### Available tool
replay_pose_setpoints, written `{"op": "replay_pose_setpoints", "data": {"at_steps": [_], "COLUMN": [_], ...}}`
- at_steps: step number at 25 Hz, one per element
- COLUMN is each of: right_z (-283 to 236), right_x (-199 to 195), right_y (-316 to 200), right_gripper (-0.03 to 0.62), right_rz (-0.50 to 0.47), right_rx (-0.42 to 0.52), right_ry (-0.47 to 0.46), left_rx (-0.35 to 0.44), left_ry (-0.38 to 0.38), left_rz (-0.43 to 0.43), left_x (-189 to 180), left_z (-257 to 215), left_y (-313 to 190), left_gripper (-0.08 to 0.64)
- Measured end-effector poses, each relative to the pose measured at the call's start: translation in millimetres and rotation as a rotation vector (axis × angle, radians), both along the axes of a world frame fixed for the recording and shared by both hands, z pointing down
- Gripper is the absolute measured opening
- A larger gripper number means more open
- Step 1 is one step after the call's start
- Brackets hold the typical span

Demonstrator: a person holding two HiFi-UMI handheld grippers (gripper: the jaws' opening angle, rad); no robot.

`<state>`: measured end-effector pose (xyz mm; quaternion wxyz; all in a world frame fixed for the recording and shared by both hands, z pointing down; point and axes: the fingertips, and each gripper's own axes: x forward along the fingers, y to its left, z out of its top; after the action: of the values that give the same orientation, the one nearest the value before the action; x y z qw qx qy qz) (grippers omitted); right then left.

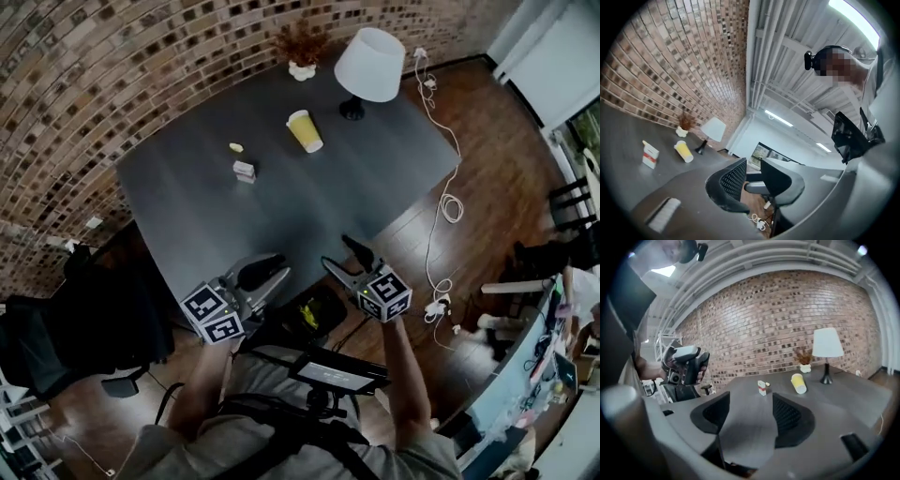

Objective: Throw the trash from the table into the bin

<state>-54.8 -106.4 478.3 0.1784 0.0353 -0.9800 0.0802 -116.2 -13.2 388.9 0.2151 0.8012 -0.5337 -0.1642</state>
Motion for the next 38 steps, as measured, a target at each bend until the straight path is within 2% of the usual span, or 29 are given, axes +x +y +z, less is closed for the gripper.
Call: {"op": "replay_pose_setpoints", "data": {"at_steps": [4, 7, 10, 13, 19, 22, 25, 29, 32, 36, 38], "right_z": [29, 52, 67, 89, 150, 172, 171, 153, 121, 76, 58], "right_x": [-114, -179, -235, -278, -327, -335, -340, -332, -310, -247, -204], "right_y": [-14, -26, -40, -47, -56, -58, -54, -44, -31, -9, -4], "right_gripper": [0.299, 0.299, 0.298, 0.299, 0.295, 0.242, 0.11, 0.101, 0.1, 0.1, 0.1], "right_rz": [-0.141, -0.199, -0.223, -0.244, -0.28, -0.3, -0.298, -0.302, -0.294, -0.274, -0.214], "right_rx": [0.094, 0.141, 0.169, 0.178, 0.19, 0.2, 0.224, 0.223, 0.196, 0.139, 0.109], "right_ry": [0.12, 0.186, 0.208, 0.244, 0.375, 0.437, 0.427, 0.371, 0.306, 0.219, 0.178], "left_rx": [-0.044, -0.063, -0.088, -0.114, -0.155, -0.168, -0.181, -0.185, -0.174, -0.158, -0.142], "left_ry": [-0.001, -0.027, -0.064, -0.082, -0.075, -0.065, -0.063, -0.062, -0.076, -0.1, -0.123], "left_rz": [-0.245, -0.345, -0.402, -0.428, -0.411, -0.392, -0.38, -0.37, -0.336, -0.253, -0.174], "left_x": [-109, -168, -206, -228, -242, -242, -241, -235, -223, -186, -163], "left_z": [22, 30, 43, 59, 84, 92, 99, 100, 93, 80, 73], "left_y": [4, 7, 10, 9, 0, -6, -6, -6, -9, -14, -20], "left_gripper": [0.104, 0.106, 0.106, 0.106, 0.106, 0.106, 0.106, 0.106, 0.106, 0.106, 0.106]}}
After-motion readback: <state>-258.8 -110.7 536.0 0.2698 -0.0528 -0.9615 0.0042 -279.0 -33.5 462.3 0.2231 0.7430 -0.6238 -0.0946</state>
